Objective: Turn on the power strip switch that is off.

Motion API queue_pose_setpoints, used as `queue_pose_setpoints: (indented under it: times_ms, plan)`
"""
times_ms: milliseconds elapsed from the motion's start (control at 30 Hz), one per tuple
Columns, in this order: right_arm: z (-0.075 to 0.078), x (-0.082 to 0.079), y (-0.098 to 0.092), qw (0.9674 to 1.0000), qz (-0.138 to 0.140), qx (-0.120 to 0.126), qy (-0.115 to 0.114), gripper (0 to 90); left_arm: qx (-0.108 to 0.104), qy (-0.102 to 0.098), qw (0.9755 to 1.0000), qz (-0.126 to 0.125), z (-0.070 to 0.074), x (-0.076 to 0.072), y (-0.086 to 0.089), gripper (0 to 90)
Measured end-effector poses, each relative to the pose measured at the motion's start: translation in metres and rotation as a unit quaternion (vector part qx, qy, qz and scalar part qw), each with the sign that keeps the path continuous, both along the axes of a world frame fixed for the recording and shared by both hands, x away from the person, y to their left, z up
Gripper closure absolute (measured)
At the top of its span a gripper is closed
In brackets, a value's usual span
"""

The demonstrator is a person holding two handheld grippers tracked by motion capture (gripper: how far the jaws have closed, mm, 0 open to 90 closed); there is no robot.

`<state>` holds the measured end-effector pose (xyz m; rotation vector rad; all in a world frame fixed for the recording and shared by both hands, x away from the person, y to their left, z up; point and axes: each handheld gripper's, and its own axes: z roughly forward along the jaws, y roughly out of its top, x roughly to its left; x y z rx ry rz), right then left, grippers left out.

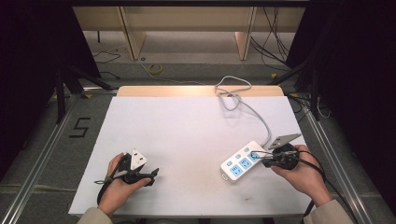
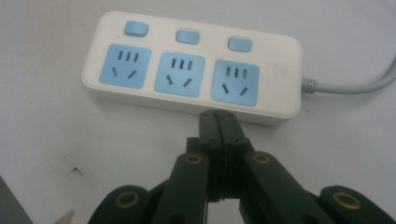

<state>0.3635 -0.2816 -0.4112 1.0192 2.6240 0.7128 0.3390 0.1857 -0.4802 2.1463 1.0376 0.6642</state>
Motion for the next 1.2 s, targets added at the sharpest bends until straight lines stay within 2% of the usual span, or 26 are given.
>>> queue_pose_setpoints:
  times_ms: [567,1200]
  plan:
    - [0.006,0.008,0.015,0.9998,0.014,-0.005,0.016,90.0,0.001,0.000,1.0000,-0.003,0.000,0.000,-0.002,20.3]
    - [0.008,0.016,0.031,0.9994,0.025,-0.011,0.022,90.0,0.003,0.000,1.0000,-0.005,0.000,0.000,-0.003,20.3]
